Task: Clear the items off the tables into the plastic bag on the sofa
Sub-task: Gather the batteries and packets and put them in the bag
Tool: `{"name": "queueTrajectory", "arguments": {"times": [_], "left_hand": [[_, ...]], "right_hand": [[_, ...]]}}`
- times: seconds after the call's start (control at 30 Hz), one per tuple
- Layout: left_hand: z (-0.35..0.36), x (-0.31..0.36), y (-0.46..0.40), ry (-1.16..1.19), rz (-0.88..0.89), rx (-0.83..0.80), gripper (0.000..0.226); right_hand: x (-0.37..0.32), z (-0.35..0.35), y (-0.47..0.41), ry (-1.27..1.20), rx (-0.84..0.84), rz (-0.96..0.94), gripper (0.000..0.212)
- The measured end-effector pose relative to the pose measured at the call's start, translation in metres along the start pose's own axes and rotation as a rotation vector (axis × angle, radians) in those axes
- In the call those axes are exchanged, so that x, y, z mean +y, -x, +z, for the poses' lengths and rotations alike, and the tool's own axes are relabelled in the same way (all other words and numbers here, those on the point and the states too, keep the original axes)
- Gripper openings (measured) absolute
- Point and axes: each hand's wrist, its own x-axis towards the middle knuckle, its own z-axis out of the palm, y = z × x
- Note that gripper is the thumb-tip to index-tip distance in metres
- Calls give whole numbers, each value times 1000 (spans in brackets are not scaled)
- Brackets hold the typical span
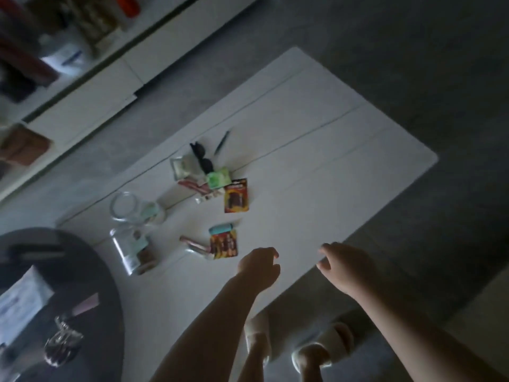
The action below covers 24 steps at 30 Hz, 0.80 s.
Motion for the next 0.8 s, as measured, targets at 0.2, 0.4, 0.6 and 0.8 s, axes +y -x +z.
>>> {"name": "queueTrajectory", "arguments": {"times": [0.2, 0.4, 0.6, 0.8], "left_hand": [[-11, -92, -16, 104, -142, 47, 33], [-19, -154, -44, 157, -184, 66, 39], [-22, -209, -83, 252, -228, 156, 26], [-19, -249, -108, 126, -207, 208, 57]], "right_hand": [[-72, 18, -53, 81, -67, -169, 30], [-133, 43, -107, 145, -138, -297, 27], [-183, 77, -163, 206, -146, -335, 33], [-210, 114, -207, 173, -75, -365, 41]]}}
